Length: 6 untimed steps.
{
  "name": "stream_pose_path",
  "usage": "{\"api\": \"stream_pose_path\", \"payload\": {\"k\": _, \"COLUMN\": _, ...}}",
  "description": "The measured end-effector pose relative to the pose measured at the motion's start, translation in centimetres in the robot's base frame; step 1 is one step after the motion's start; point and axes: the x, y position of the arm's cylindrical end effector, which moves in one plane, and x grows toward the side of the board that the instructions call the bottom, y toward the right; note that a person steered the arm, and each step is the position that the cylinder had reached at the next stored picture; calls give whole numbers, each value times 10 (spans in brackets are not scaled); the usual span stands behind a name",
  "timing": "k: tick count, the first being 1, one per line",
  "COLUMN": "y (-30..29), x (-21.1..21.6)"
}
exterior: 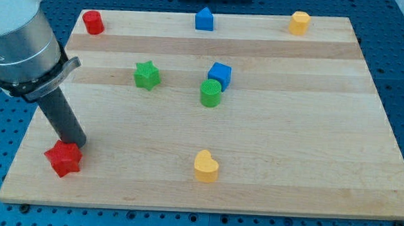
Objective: Move your arm towards green star
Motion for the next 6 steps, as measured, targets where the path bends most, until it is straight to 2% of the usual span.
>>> {"api": "stream_pose_path", "payload": {"k": 2, "y": 14, "x": -24}}
{"api": "stream_pose_path", "payload": {"k": 3, "y": 42, "x": -46}}
{"api": "stream_pose_path", "payload": {"k": 4, "y": 42, "x": -47}}
{"api": "stream_pose_path", "payload": {"k": 5, "y": 42, "x": -66}}
{"api": "stream_pose_path", "payload": {"k": 6, "y": 47, "x": -102}}
